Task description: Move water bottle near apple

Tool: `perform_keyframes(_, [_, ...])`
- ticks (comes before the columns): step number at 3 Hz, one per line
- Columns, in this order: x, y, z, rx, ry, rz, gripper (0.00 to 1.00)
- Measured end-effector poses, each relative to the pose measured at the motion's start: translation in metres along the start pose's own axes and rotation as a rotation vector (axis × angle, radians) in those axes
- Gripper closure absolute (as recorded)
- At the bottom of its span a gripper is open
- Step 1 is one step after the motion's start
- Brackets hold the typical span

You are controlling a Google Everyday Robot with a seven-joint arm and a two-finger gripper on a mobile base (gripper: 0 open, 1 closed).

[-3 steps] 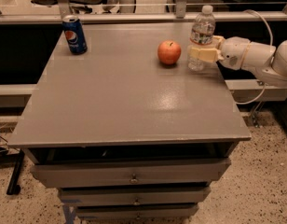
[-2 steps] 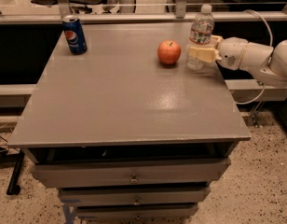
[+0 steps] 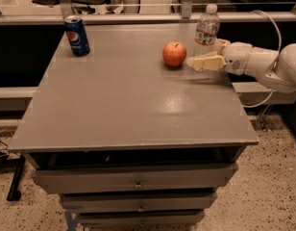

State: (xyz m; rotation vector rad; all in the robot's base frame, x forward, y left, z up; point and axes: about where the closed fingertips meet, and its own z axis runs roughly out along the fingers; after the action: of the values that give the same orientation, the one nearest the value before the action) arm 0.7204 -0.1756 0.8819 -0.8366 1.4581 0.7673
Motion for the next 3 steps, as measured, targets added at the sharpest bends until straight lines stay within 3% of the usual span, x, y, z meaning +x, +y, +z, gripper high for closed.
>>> perform_keyframes(1, [-0.006,0.009,-0.003,-0.03,0.008,-0.006,0.0])
perform_keyframes(2, [-0.03,0.023,-0.035,-0.068,0.036,-0.057,0.0])
perform_keyframes(3, [-0.035,0.034,-0.041,-0.108,0.044,-0.069,0.0])
